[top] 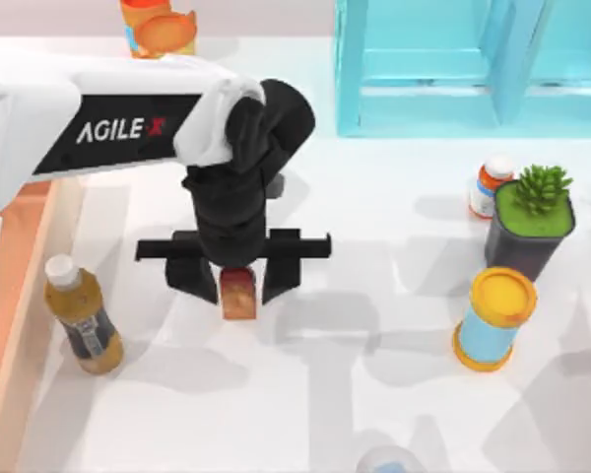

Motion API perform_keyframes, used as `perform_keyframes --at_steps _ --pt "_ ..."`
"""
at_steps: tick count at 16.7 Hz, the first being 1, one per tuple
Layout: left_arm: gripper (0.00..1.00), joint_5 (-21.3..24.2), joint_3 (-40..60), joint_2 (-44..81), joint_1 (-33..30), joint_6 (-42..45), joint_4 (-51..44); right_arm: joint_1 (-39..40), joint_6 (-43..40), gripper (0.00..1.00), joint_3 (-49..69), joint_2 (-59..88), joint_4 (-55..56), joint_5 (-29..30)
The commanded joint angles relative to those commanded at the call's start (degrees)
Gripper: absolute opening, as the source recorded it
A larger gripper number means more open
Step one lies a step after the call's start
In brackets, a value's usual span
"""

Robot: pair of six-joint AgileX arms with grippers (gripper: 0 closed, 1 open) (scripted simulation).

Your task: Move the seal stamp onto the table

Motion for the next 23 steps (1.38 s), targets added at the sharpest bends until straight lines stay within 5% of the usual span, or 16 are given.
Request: perform_keyframes --at_steps 4,14,23 --pt "1.0 0.0 0.0 0.0 0.0 0.0 0.0 0.0 0.0 1.0 0.0 0.0 0.0 0.0" --pt "1.0 0.01 0.68 0.17 -0.09 -0.15 -0.76 0.0 0.0 1.0 0.0 0.0 0.0 0.0" --pt "1.0 0.02 14.65 -1.41 -0.29 -0.33 -16.45 0.0 0.0 1.0 0.0 0.0 0.0 0.0"
